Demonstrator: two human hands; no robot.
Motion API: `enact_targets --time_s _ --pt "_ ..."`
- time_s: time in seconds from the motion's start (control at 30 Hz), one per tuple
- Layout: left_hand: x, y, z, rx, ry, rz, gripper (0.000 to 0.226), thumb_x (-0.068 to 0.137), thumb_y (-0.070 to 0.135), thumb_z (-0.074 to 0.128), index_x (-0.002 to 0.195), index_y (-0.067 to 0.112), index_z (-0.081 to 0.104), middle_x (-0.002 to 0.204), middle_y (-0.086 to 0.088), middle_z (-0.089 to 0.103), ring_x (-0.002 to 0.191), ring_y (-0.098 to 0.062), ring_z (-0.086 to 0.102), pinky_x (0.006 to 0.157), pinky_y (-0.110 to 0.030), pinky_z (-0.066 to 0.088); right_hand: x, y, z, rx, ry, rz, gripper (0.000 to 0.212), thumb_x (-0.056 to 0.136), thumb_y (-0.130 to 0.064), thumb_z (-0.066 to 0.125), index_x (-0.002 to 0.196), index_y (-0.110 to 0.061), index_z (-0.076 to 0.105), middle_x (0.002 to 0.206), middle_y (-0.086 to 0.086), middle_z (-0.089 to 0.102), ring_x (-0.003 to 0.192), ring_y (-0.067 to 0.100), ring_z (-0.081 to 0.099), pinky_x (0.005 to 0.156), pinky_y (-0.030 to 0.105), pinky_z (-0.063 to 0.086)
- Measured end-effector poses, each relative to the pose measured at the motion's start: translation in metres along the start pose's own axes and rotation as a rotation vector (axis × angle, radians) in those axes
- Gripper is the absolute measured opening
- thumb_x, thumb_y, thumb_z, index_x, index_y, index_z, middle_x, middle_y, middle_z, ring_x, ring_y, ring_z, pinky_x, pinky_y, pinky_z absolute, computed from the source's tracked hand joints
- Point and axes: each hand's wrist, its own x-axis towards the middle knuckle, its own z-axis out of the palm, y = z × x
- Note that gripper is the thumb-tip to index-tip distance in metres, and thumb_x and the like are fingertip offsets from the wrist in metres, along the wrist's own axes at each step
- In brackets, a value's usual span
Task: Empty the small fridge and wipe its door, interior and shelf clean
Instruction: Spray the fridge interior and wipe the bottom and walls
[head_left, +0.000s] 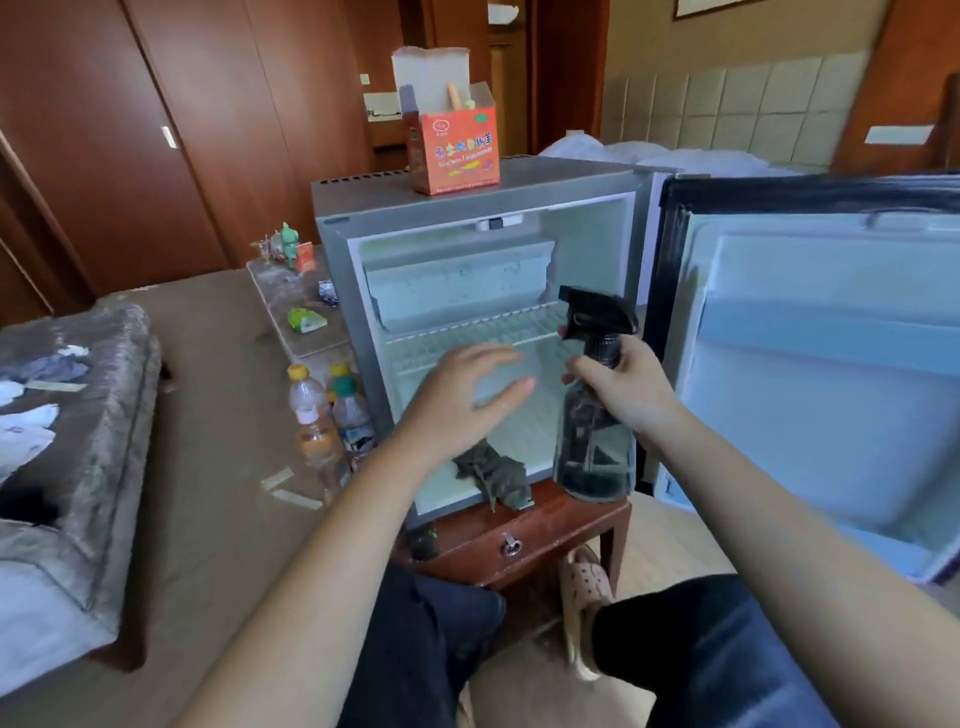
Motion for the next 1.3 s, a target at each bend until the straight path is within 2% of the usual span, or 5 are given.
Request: enact_targets --time_s 0.17,0.57,0.8,0.97,1.3 --pt "0.016 -0.039 -0.062 0.350 0.530 0.022 0.056 0.094 0.025 0.055 0.146 0.011 0.038 0.157 -0.006 0.027 0.145 -0.024 0.021 0.116 -0.021 0.007 0.015 0.028 0.032 -0.027 -0.030 0.037 0.020 0.077 -0.009 0.060 0.088 -0.024 0.068 0.068 0.003 0.065 0.048 0.020 0.050 0.052 0.029 0.042" --pt "0.034 -0.085 -0.087 0.657 0.537 -0.094 0.092 0.086 0.020 0.068 0.155 0.011 0.008 0.163 -0.010 -0.001 0.150 -0.026 -0.002 0.122 -0.044 0.006 0.031 0.083 -0.006 -0.099 0.262 0.092 0.030 0.077 -0.010 0.059 0.098 -0.031 0.060 0.073 -0.005 0.064 0.058 0.022 0.061 0.057 0.033 0.051" --pt "0.032 -0.095 -0.098 0.525 0.489 -0.085 0.099 0.086 0.030 0.071 0.155 0.013 0.003 0.163 -0.002 0.007 0.150 -0.017 0.003 0.122 -0.044 0.014 0.013 0.053 0.068 -0.018 -0.191 -0.179 0.066 0.077 0.008 0.055 0.129 -0.032 0.053 0.104 -0.011 0.065 0.063 -0.002 0.055 0.053 0.019 0.042" --pt "0.031 -0.100 -0.101 0.544 0.483 -0.083 0.101 0.084 0.035 0.073 0.155 0.016 0.004 0.163 0.000 0.011 0.150 -0.017 0.006 0.122 -0.044 0.014 0.015 0.048 0.135 0.017 -0.311 -0.198 0.050 0.073 -0.003 0.057 0.118 -0.025 0.057 0.096 -0.010 0.064 0.082 0.021 0.061 0.066 0.038 0.052" --pt "0.037 -0.102 -0.084 0.407 0.533 -0.065 0.100 0.086 0.023 0.072 0.155 0.010 0.001 0.163 -0.008 0.011 0.150 -0.023 0.010 0.121 -0.048 0.016 -0.004 0.152 0.061 -0.324 0.124 0.241 0.037 0.081 -0.011 0.059 0.114 -0.022 0.050 0.085 0.002 0.067 0.067 0.024 0.062 0.063 0.035 0.050"
